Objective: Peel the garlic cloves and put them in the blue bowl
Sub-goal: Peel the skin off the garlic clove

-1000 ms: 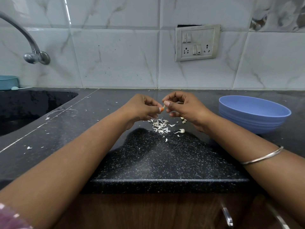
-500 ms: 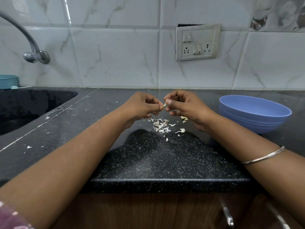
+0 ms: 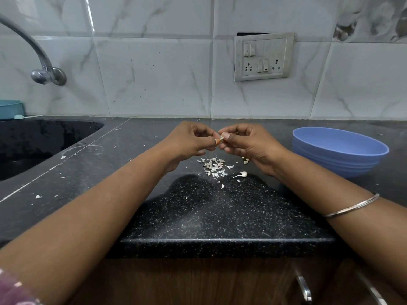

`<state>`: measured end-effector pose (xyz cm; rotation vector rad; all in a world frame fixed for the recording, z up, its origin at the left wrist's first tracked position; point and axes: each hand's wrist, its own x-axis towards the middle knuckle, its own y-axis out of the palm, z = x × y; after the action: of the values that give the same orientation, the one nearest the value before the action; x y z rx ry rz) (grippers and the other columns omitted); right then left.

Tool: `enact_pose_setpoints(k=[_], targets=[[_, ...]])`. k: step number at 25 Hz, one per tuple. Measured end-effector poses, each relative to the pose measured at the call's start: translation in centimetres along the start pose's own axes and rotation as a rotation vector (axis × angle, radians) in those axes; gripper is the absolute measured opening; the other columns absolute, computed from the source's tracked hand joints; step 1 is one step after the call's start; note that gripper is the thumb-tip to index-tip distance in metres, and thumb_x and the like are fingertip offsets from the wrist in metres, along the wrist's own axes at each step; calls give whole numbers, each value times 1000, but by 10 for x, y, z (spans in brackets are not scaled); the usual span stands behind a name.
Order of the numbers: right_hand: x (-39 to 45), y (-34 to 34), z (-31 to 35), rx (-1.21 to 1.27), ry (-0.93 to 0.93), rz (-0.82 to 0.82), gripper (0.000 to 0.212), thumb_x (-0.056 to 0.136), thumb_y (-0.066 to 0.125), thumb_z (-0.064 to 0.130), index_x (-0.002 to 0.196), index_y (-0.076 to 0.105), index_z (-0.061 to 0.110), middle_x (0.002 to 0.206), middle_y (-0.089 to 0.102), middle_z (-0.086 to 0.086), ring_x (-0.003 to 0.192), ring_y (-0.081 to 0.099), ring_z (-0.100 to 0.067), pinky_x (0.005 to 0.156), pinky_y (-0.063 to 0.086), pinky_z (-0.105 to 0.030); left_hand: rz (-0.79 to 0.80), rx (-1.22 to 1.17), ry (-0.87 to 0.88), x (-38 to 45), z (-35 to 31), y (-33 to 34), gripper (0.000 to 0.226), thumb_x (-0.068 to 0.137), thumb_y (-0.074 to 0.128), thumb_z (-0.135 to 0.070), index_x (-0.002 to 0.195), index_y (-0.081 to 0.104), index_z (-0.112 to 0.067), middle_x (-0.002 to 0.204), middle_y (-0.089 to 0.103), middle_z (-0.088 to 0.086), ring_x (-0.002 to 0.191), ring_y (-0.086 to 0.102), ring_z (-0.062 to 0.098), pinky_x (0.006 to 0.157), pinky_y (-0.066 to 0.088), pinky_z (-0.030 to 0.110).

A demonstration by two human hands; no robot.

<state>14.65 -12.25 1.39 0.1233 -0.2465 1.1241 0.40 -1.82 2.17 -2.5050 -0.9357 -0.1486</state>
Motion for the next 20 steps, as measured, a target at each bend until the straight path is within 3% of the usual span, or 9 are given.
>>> enact_pose_setpoints(k=[10, 20], targets=[[1, 0, 0, 107, 36, -6, 13, 87, 62, 2, 99, 65, 1, 85, 70, -12, 72, 71, -14, 65, 57, -17, -31, -37, -16, 1, 0, 3, 6, 85, 67, -17, 90, 69, -14, 76, 68, -2, 74, 65, 3, 61, 47, 15], [3, 2, -2, -232, -122, -56, 7, 87, 64, 3, 86, 65, 11, 81, 65, -8, 75, 64, -13, 73, 57, -24, -51, 116, 24, -1, 1, 6, 18, 80, 74, -24, 92, 71, -12, 73, 65, 2, 69, 60, 7, 61, 49, 18]])
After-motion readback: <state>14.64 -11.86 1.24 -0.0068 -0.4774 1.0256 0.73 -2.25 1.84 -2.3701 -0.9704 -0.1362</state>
